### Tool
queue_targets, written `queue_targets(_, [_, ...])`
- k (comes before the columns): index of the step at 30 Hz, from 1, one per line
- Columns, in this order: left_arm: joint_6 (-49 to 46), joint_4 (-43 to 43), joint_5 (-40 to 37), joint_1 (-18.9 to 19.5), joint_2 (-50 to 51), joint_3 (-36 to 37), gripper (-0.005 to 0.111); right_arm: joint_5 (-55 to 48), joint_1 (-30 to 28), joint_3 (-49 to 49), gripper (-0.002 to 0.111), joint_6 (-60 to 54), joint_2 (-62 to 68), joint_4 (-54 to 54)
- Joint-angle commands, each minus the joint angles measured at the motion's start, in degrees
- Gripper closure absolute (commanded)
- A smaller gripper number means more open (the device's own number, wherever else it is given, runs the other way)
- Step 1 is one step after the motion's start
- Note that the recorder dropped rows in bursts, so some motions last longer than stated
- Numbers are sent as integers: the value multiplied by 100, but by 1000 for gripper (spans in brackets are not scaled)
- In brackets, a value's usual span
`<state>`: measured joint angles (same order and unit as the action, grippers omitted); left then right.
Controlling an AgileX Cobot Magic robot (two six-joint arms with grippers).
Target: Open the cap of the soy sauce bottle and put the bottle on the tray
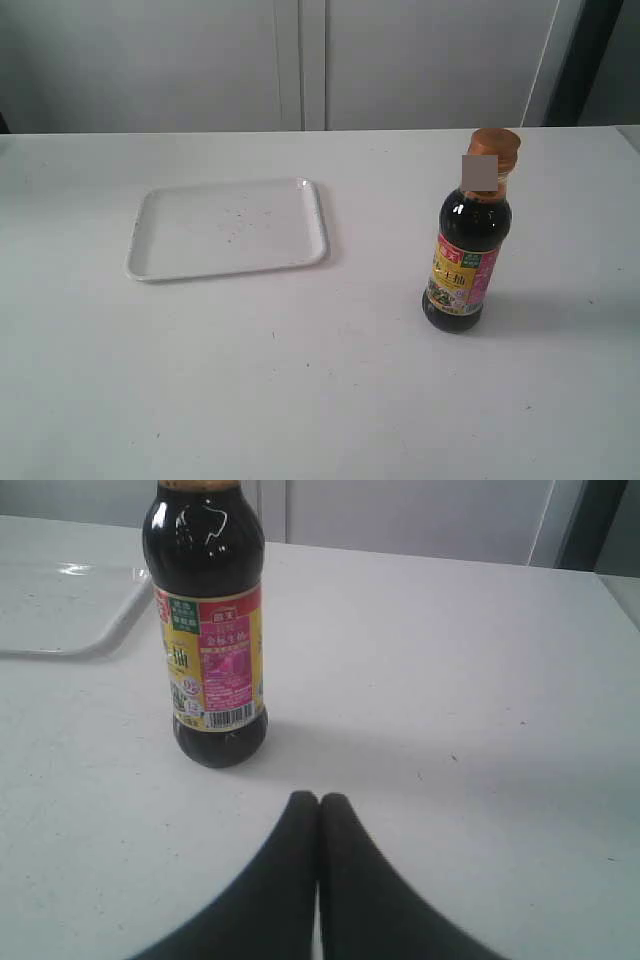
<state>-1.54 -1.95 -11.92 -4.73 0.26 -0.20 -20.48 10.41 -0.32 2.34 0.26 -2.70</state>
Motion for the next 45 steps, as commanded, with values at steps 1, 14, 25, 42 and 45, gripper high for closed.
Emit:
queue_targets(1, [12, -58, -9, 20, -26, 20, 107, 54, -21, 32, 108, 2, -26, -16])
queue_targets(14, [501, -58, 1242, 20, -26, 20, 107, 54, -21, 32, 108, 2, -26, -16])
queue_targets(25, [992, -58, 2289, -151, -26, -146, 107, 54, -21, 32, 108, 2, -26, -16])
queue_targets(42, [1077, 259, 2431, -172, 2123, -1986, 107, 54, -21, 32, 108, 2, -26, -16])
queue_targets(45, [1090, 308, 2431, -172, 2654, -2316, 107, 54, -21, 32, 108, 2, -26, -16])
